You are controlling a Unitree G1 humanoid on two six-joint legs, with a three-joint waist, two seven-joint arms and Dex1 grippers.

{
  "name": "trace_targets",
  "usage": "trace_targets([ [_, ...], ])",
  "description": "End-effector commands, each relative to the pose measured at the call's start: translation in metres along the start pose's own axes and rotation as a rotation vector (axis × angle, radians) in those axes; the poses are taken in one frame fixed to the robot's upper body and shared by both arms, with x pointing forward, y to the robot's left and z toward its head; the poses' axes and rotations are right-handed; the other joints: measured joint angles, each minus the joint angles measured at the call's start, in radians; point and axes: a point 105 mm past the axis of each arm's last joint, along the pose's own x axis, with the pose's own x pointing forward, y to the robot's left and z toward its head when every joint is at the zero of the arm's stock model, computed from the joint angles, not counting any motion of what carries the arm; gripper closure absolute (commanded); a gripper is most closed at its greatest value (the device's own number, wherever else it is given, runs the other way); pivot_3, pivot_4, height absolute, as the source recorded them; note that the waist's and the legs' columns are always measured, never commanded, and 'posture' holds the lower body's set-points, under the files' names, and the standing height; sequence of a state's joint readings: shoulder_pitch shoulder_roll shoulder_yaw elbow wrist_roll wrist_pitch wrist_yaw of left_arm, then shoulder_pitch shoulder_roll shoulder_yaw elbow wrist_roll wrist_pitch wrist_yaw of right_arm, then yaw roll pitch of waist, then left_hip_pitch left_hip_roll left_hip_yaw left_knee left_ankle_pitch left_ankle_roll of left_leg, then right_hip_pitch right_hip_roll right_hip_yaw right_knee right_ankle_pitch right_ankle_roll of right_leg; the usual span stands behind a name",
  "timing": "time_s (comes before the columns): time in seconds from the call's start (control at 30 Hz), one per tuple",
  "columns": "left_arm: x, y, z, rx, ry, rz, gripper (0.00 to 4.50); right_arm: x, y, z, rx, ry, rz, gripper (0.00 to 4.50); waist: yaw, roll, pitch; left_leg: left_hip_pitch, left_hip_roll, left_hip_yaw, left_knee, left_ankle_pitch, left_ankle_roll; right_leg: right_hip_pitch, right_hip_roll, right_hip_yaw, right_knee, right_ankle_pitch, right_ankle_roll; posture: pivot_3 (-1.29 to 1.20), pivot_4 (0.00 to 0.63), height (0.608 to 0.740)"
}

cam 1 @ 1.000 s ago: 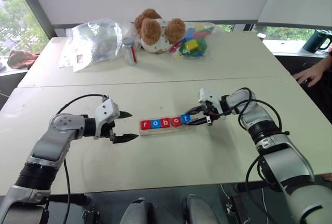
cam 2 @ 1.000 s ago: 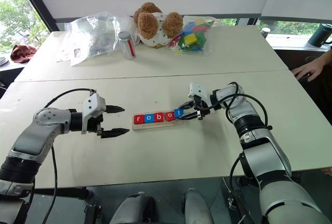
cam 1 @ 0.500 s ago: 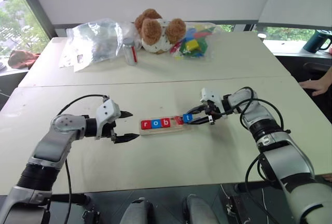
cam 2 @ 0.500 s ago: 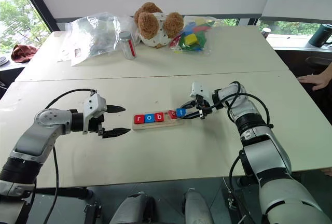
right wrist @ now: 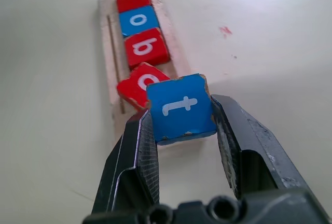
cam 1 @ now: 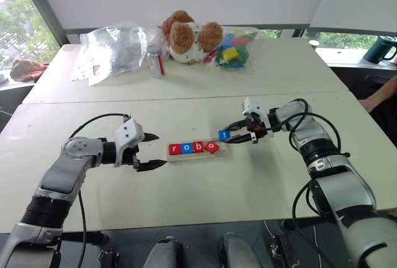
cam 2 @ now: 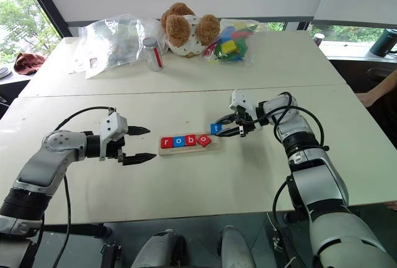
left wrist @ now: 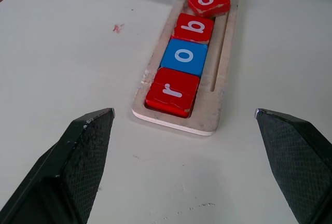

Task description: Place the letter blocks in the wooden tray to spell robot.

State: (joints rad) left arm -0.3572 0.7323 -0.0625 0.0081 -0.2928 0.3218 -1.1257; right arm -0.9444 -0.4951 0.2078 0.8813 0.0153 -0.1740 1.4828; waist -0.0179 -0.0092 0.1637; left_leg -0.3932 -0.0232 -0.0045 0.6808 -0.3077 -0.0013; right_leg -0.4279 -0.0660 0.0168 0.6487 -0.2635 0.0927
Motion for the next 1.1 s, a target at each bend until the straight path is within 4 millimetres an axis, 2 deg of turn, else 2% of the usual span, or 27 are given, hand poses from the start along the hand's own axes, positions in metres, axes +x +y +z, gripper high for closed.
trace_targets([
  [0.03,-0.001,0.002,0.006,0.023,-0.021,0.008,0.00,-0.004,-0.004,0.002,-0.068,0.029,-0.033,3.36,0.000,0.000,0.000,0.000,0.000,0.000,0.000,0.000,0.000,0.000,0.000,0.000,0.000,0.000,0.000,0.00,0.150,0.740],
  [0.13,-0.001,0.002,0.006,0.023,-0.022,0.009,0.00,-0.006,-0.006,-0.007,-0.079,0.079,-0.051,3.36,0.000,0.000,0.000,0.000,0.000,0.000,0.000,0.000,0.000,0.000,0.000,0.000,0.000,0.000,0.000,0.00,0.150,0.740],
  [0.27,0.000,0.003,0.007,0.023,-0.023,0.010,0.00,-0.004,-0.011,-0.008,-0.078,0.089,-0.066,3.36,-0.001,0.000,0.000,0.000,0.000,0.000,0.000,0.000,0.000,0.000,0.000,0.000,0.000,0.000,0.000,0.00,0.150,0.740],
  [1.1,0.002,0.003,0.006,0.017,-0.027,0.017,0.00,0.016,0.008,0.002,-0.101,0.038,0.058,3.36,-0.001,0.000,0.000,0.000,0.000,0.000,0.000,0.000,-0.001,0.000,0.000,0.000,0.000,0.000,0.000,0.00,0.150,0.740],
])
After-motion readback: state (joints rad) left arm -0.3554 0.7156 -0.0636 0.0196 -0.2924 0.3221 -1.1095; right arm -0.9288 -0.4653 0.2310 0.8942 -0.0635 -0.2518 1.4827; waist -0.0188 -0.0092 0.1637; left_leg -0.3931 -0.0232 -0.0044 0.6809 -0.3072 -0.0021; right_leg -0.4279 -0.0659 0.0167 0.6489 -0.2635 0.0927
